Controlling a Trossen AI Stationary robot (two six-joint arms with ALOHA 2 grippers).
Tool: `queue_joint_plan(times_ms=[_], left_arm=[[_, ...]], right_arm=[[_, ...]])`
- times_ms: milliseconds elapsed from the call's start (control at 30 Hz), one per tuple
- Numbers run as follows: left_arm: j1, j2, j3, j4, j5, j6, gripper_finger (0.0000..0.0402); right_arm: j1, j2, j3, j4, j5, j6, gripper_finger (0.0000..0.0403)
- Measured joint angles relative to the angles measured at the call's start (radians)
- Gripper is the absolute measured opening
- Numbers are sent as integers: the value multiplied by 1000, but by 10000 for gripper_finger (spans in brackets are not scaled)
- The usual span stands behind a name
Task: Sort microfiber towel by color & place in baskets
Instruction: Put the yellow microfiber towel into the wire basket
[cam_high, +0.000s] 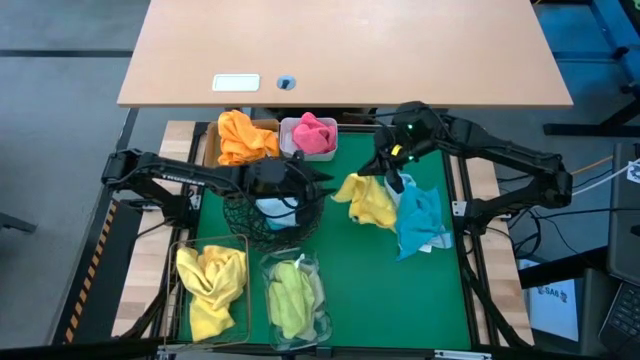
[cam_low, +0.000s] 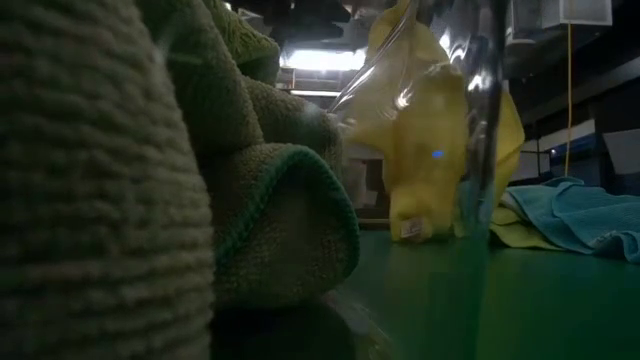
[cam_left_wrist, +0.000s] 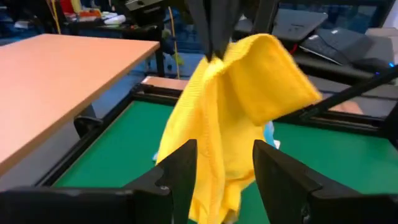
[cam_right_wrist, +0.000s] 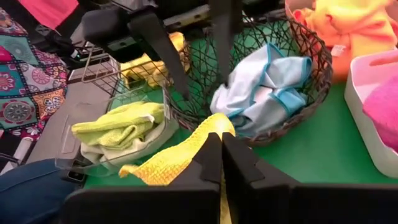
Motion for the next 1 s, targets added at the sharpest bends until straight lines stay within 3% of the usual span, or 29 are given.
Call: queue_joint_plan(times_ms=[267,467,800,1000], left_arm=[[9,46,0,134,34,0,204],[9,102,0,235,91,59,212],[9,150,1,374,103,105,196],[6,150,1,378,103,104,130]], right_arm=[[89,0,0,93,0,0,0],[152,0,0,246,12,0,0],[175,0,0,407,16,0,2],[175,0,0,403,56,4,2]])
